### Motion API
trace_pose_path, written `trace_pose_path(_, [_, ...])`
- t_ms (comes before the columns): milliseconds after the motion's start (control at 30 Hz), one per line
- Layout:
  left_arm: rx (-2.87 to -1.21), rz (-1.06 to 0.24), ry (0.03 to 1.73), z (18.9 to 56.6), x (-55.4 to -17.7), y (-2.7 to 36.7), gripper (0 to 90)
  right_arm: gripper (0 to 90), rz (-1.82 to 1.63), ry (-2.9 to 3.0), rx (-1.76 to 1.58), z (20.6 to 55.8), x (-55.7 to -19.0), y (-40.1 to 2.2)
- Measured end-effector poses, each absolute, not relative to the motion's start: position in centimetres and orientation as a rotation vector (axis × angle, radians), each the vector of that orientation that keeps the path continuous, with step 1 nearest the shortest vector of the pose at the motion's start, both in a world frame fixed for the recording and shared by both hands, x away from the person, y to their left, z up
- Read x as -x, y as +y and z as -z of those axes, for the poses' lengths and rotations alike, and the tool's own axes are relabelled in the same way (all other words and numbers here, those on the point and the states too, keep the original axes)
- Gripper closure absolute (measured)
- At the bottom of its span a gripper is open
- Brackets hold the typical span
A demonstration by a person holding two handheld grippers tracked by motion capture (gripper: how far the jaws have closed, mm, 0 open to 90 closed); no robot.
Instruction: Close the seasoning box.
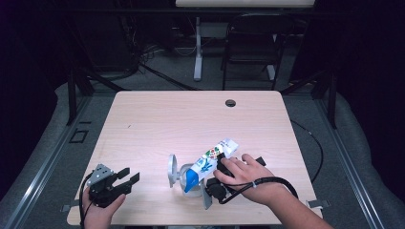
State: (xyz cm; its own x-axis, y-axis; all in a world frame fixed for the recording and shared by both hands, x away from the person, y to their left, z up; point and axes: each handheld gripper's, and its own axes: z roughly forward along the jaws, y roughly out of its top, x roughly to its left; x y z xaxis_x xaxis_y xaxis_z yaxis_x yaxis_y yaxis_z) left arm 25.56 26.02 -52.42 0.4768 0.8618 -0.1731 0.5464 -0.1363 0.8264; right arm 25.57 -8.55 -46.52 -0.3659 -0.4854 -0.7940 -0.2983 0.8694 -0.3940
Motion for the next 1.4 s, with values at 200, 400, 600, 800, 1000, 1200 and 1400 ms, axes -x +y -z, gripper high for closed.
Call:
trace_pose_path(200, [-1.813, -0.435, 1.187, 52.4, -25.5, 26.0, 50.9, 85.3, 0.216, 1.984, 0.576, 46.4, -25.6, -8.4])
trace_pose_path(400, [-1.807, -0.439, 1.188, 52.3, -25.5, 26.0, 50.9, 86.2, 0.246, 1.979, 0.585, 46.1, -25.4, -8.2])
trace_pose_path(600, [-1.807, -0.439, 1.187, 52.3, -25.5, 26.0, 50.9, 86.9, 0.245, 1.992, 0.581, 45.9, -25.3, -8.2])
trace_pose_path(800, [-1.806, -0.439, 1.187, 52.3, -25.5, 26.0, 50.9, 87.8, 0.256, 1.972, 0.591, 45.9, -25.3, -8.2])
trace_pose_path(1000, [-1.808, -0.437, 1.187, 52.3, -25.5, 26.0, 50.9, 88.1, 0.266, 1.98, 0.584, 45.7, -25.1, -8.2])
trace_pose_path(1200, [-1.806, -0.437, 1.187, 52.3, -25.5, 26.0, 50.9, 88.5, 0.264, 1.965, 0.6, 45.5, -25.1, -8.2])
trace_pose_path(1400, [-1.807, -0.437, 1.186, 52.3, -25.5, 26.0, 50.9, 88.8, 0.277, 1.96, 0.606, 45.4, -25.0, -8.1])
